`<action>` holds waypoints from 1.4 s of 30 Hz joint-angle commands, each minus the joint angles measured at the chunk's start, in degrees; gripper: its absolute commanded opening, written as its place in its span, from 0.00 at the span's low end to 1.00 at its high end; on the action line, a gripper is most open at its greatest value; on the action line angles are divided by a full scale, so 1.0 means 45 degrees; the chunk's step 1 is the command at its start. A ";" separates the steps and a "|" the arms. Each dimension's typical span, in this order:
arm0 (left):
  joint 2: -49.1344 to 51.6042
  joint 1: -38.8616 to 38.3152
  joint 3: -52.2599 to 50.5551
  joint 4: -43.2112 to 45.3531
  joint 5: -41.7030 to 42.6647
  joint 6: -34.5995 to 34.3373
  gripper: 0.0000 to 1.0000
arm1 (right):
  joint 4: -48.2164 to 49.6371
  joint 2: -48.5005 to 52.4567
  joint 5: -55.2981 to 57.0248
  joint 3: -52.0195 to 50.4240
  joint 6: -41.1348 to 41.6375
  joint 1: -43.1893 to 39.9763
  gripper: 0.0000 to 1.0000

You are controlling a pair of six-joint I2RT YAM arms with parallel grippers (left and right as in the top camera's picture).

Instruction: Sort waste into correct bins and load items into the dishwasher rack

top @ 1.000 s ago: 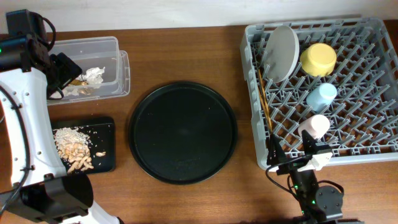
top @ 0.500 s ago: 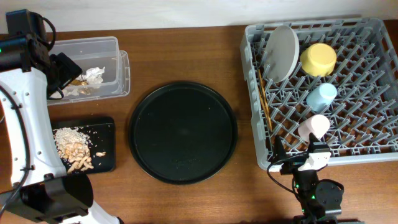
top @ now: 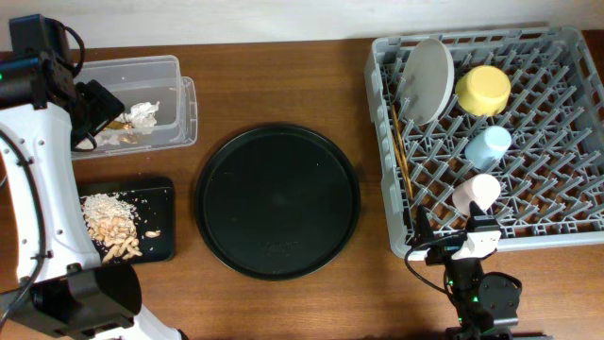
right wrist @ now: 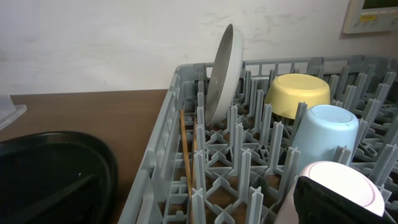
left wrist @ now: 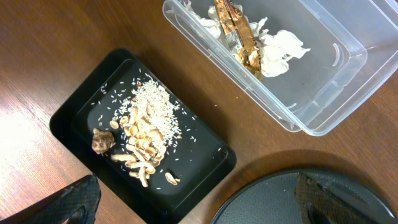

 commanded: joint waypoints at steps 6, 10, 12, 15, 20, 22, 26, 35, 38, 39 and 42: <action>0.0073 0.0053 -0.0073 -0.0005 -0.0087 0.0058 0.99 | -0.0097 -0.0126 0.0253 -0.0058 -0.0117 -0.0117 0.98; 0.0073 0.0053 -0.0073 -0.0005 -0.0092 0.0063 0.99 | -0.0097 -0.0126 0.0253 -0.0058 -0.0117 -0.0117 0.98; 0.0073 0.0053 -0.0073 -0.0005 -0.0087 0.0063 0.99 | -0.0097 -0.0126 0.0253 -0.0058 -0.0117 -0.0117 0.98; 0.0102 0.0053 -0.0073 -0.0350 -0.0097 0.0223 0.99 | -0.0097 -0.0126 0.0253 -0.0058 -0.0117 -0.0117 0.98; 0.0102 0.0053 -0.0107 -0.2074 -0.0097 0.0219 0.99 | -0.0097 -0.0126 0.0253 -0.0058 -0.0117 -0.0117 0.98; 0.0063 0.0039 -0.0170 -0.2385 0.0049 0.0481 0.99 | -0.0097 -0.0126 0.0253 -0.0058 -0.0117 -0.0117 0.98; -0.0500 -0.0073 -0.0763 -0.2370 0.0151 0.0792 0.99 | -0.0097 -0.0126 0.0253 -0.0058 -0.0117 -0.0117 0.98; -0.4745 -0.1219 -0.5756 0.1341 0.0189 0.0850 0.99 | -0.0097 -0.0126 0.0253 -0.0058 -0.0117 -0.0117 0.98; -0.6674 -0.1554 -0.8990 0.3172 0.0194 0.0845 0.99 | -0.0097 -0.0126 0.0253 -0.0058 -0.0117 -0.0117 0.98; -0.7300 -0.1613 -1.0078 0.3866 0.0199 0.0845 0.99 | -0.0097 -0.0126 0.0253 -0.0058 -0.0117 -0.0117 0.98; -0.9568 -0.1710 -1.4435 0.6722 0.0248 0.0840 0.99 | -0.0097 -0.0126 0.0253 -0.0058 -0.0117 -0.0117 0.98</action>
